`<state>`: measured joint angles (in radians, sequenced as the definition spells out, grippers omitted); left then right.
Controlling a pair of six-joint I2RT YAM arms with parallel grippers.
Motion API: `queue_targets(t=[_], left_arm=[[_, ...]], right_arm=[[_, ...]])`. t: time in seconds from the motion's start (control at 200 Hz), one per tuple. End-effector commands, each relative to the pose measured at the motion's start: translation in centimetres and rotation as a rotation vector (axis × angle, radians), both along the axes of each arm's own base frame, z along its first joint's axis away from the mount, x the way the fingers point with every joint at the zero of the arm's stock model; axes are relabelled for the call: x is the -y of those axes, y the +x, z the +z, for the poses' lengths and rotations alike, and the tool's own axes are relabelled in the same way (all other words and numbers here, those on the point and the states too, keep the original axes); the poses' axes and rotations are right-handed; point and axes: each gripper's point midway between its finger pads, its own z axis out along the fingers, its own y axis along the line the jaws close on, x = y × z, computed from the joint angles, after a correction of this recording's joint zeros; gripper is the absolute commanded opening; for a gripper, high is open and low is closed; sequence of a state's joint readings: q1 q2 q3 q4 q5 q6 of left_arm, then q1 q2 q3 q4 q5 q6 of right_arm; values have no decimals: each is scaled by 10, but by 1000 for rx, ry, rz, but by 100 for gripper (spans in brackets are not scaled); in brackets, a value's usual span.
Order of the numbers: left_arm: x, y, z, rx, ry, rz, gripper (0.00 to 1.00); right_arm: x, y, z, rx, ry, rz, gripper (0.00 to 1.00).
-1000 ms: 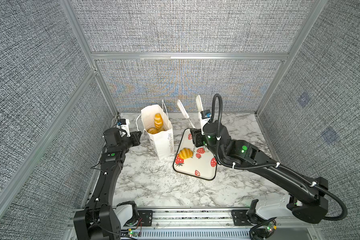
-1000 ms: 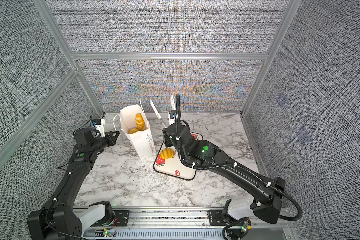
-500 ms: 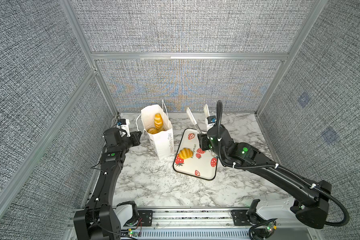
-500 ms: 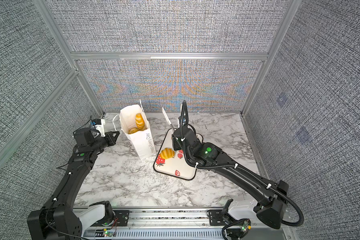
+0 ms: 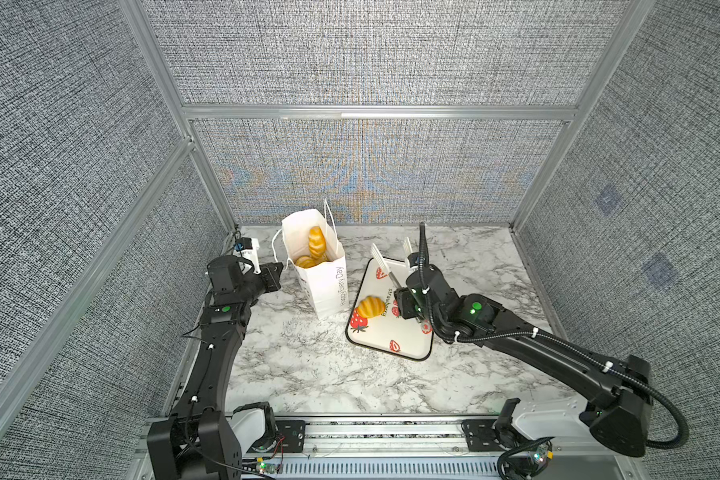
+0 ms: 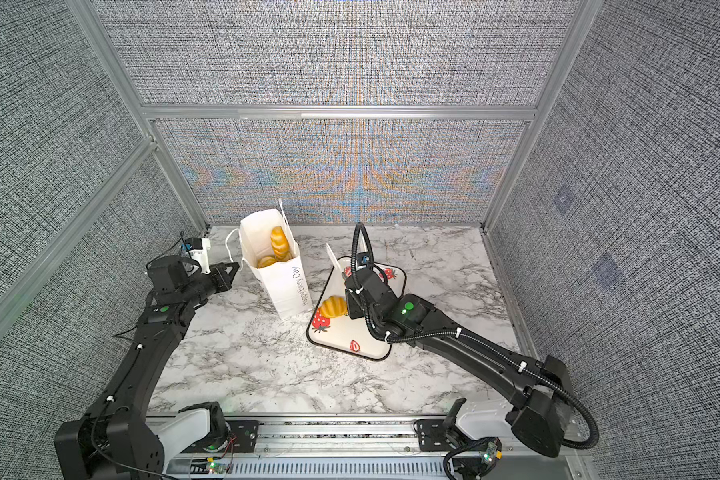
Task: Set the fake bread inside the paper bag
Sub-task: 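Lower the open tongs around the yellow striped roll on the tray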
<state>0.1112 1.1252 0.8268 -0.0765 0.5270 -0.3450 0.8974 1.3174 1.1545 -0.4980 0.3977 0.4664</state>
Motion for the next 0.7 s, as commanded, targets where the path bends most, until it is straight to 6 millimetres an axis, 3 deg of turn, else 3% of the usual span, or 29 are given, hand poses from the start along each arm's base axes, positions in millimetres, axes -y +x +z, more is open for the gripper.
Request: queue_targets(t=[0.0, 0.215, 0.41, 0.695], left_arm=[[1, 1, 2, 12, -3, -9, 0], [1, 1, 0, 8, -3, -8, 0], [1, 2, -1, 5, -3, -7, 0], [1, 1, 0, 6, -1, -6, 0]], right_arm=[[-6, -7, -11, -32, -2, 56, 57], [-2, -16, -46, -122, -76, 70, 58], [-11, -27, -70, -205, -111, 145, 58], [-13, -34, -92, -257, -153, 191, 58]])
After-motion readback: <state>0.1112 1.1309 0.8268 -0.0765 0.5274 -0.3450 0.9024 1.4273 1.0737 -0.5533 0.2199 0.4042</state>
